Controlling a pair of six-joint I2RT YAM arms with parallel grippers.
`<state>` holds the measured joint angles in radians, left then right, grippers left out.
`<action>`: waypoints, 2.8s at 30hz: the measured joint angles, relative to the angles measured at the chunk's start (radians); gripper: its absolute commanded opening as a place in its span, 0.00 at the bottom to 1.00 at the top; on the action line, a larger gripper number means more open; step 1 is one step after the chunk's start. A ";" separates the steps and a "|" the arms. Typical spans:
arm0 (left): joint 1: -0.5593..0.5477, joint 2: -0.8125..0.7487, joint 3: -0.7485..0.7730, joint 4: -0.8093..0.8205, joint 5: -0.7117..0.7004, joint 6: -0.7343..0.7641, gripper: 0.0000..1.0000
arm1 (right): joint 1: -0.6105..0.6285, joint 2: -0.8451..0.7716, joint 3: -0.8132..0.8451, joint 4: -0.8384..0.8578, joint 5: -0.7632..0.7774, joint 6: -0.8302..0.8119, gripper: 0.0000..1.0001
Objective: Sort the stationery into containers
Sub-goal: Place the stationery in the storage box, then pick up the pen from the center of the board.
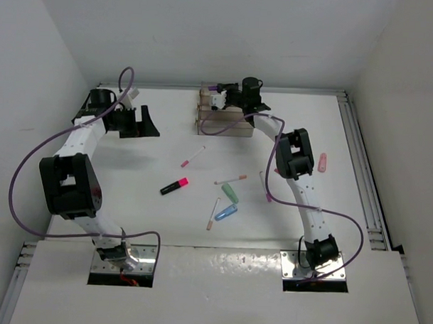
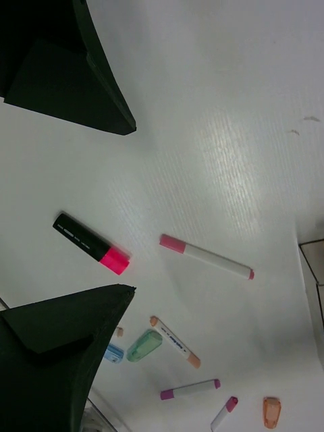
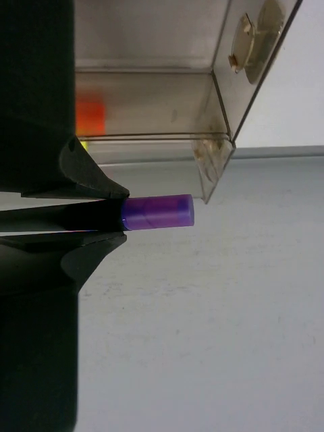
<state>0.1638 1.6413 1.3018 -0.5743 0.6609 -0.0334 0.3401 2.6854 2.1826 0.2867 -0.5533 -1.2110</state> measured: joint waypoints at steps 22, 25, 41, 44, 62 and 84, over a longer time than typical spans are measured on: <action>0.119 0.137 0.010 -0.052 0.137 0.023 0.96 | -0.011 -0.011 -0.053 0.096 -0.023 0.010 0.53; 0.106 0.107 0.008 -0.103 0.124 0.139 0.83 | -0.005 -0.079 -0.209 0.148 -0.014 0.077 0.53; -0.339 -0.268 -0.394 -0.132 -0.159 0.603 0.68 | -0.069 -1.183 -0.946 -0.116 0.169 0.990 0.74; -0.365 -0.220 -0.394 -0.079 -0.216 0.595 0.67 | -0.118 -1.289 -1.050 -0.213 0.150 1.120 0.76; -0.516 -0.056 -0.433 0.088 -0.393 0.544 0.55 | -0.150 -1.444 -1.303 -0.385 0.098 1.381 0.77; -0.559 0.008 -0.392 0.163 -0.370 0.448 0.00 | -0.148 -1.466 -1.374 -0.392 0.156 1.451 0.74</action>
<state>-0.3954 1.6489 0.9100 -0.4114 0.2909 0.4149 0.1921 1.2190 0.8089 -0.1051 -0.3969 0.2398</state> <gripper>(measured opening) 0.380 0.743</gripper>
